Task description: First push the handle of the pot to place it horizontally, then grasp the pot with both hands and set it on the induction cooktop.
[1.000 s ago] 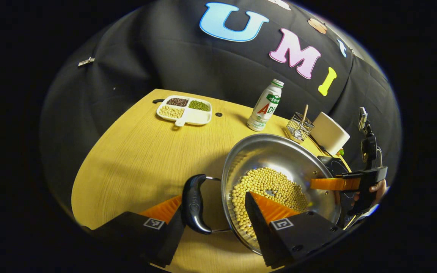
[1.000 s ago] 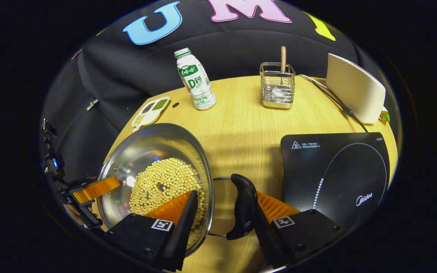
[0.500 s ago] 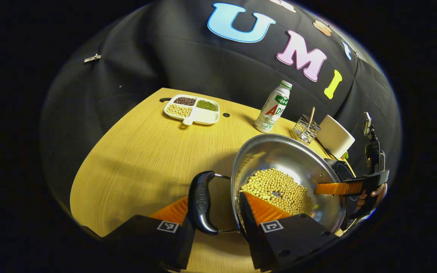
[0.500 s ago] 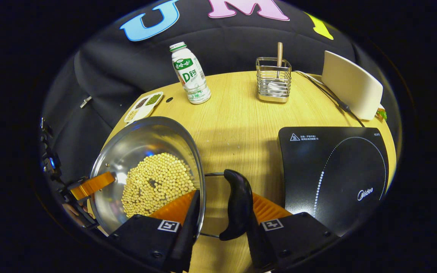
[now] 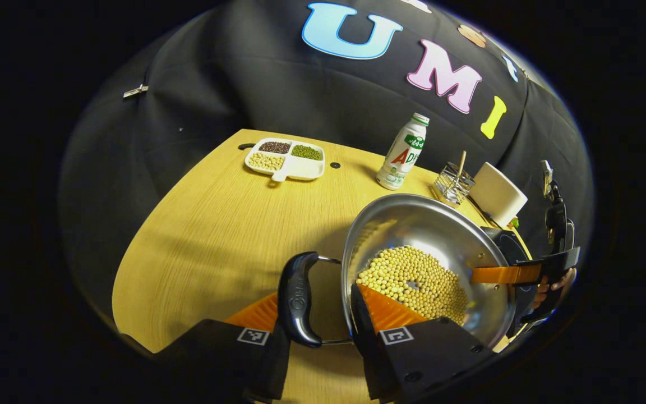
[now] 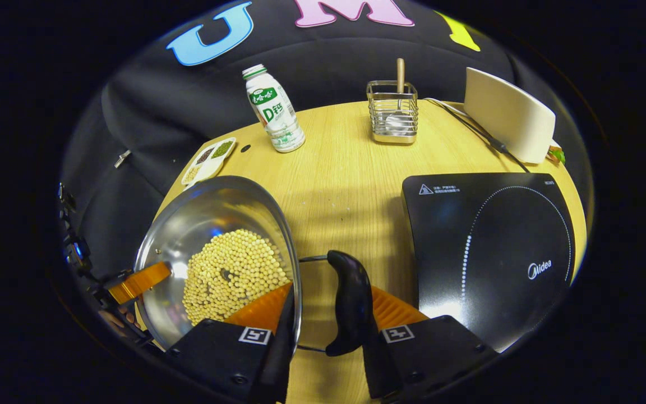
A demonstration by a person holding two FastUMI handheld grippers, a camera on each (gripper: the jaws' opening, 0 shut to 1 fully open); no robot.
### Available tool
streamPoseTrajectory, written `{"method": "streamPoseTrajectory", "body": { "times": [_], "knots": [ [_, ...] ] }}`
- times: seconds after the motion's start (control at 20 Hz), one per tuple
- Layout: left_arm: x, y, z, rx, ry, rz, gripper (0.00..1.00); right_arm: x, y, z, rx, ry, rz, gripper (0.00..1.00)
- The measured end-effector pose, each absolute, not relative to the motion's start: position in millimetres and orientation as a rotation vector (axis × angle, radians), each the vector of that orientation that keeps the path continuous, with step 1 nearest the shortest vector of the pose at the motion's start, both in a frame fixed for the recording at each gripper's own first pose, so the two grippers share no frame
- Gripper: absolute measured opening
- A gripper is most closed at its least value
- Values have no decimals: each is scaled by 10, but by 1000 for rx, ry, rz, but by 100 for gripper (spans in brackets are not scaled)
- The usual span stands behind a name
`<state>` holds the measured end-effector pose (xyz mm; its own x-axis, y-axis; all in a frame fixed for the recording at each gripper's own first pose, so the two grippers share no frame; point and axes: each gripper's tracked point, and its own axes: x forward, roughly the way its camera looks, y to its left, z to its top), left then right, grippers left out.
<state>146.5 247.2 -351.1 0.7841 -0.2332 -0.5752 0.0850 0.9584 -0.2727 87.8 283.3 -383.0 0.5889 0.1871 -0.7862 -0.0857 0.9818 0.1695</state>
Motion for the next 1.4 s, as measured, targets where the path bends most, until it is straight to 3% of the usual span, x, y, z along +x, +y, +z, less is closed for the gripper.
{"method": "streamPoseTrajectory", "body": {
  "times": [0.05, 0.1, 0.15, 0.4, 0.45, 0.5, 0.65, 0.7, 0.75, 1.25, 1.3, 1.35, 1.4],
  "knots": [
    [1420, 2460, -3455, -234, 645, -173, 57, 843, 2822, -3757, 114, 924, 160, 57],
    [1386, 2438, -3391, -230, 642, -173, 57, 810, 2807, -3686, 110, 919, 159, 52],
    [1334, 2425, -3318, -228, 641, -172, 57, 780, 2783, -3622, 108, 920, 159, 57],
    [1114, 2224, -3075, -228, 652, -181, 57, 585, 2594, -3298, 106, 910, 155, 56],
    [1079, 2170, -3015, -226, 650, -185, 57, 552, 2547, -3240, 106, 905, 154, 52],
    [1043, 2124, -2963, -224, 649, -186, 57, 521, 2496, -3178, 109, 899, 153, 56],
    [944, 1944, -2831, -221, 646, -190, 57, 446, 2331, -3030, 115, 894, 155, 57],
    [928, 1871, -2793, -225, 645, -191, 57, 439, 2263, -2989, 117, 889, 156, 52],
    [902, 1803, -2772, -228, 648, -192, 57, 425, 2195, -2941, 117, 883, 156, 56],
    [958, 979, -2592, -218, 649, -228, 57, 422, 1412, -2700, 158, 855, 123, 52],
    [979, 892, -2575, -211, 645, -235, 57, 426, 1316, -2693, 160, 852, 117, 57],
    [985, 795, -2571, -205, 645, -241, 57, 433, 1220, -2685, 163, 853, 110, 52],
    [1007, 698, -2558, -203, 642, -246, 57, 430, 1125, -2676, 167, 853, 105, 57]
  ]
}}
